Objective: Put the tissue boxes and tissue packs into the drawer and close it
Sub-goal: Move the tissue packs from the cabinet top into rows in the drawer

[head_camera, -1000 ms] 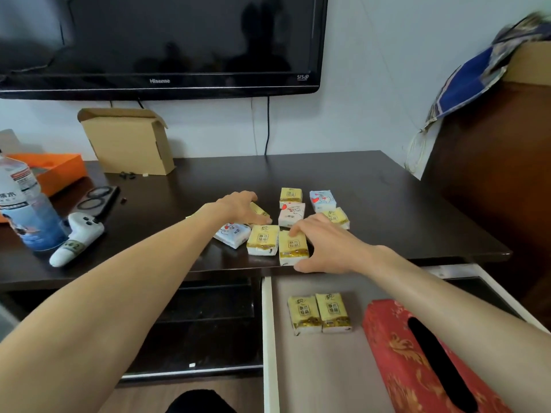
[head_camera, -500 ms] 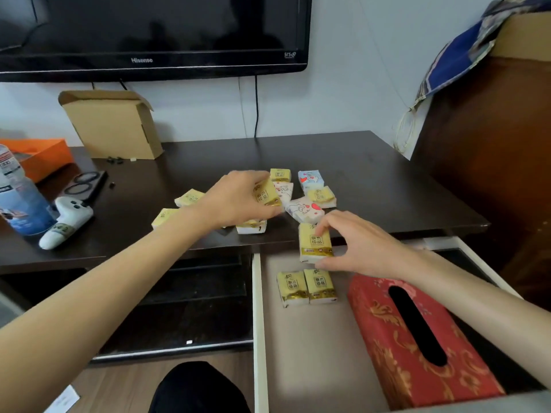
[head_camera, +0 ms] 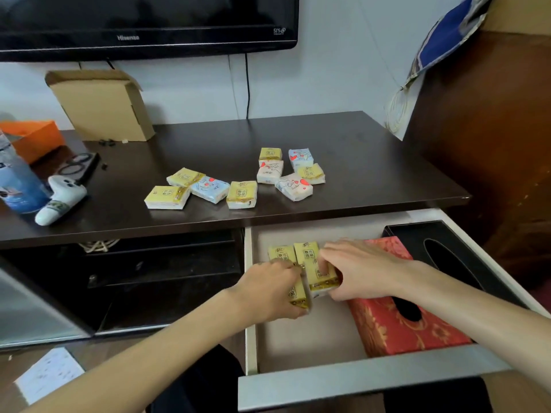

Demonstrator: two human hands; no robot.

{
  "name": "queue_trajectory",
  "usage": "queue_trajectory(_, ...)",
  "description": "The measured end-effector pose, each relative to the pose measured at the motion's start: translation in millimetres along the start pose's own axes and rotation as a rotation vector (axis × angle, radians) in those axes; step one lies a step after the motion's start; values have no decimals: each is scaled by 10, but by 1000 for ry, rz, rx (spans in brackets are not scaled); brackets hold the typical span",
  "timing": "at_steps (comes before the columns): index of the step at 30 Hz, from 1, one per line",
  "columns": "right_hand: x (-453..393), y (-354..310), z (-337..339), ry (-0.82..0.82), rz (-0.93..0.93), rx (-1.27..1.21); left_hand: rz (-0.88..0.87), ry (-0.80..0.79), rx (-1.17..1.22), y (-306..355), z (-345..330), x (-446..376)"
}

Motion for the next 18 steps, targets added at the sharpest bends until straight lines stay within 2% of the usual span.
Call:
queue_trajectory(13, -47, -105, -146, -97, 28, 88, -63, -11, 32, -38, -159, -33)
queue_trajectory(18, -62, -109, -167, -91, 32, 191, -78, 50, -43, -81, -156, 36)
Point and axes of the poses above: each hand's wrist, its own x-axis away from the middle knuckle, its own z-axis out of the back of the hand, y = z × x, the point moved 1 cm from there along -x, towards the middle knuckle, and after that the axes turned 13 degrees about z, right-handed, at the moved point
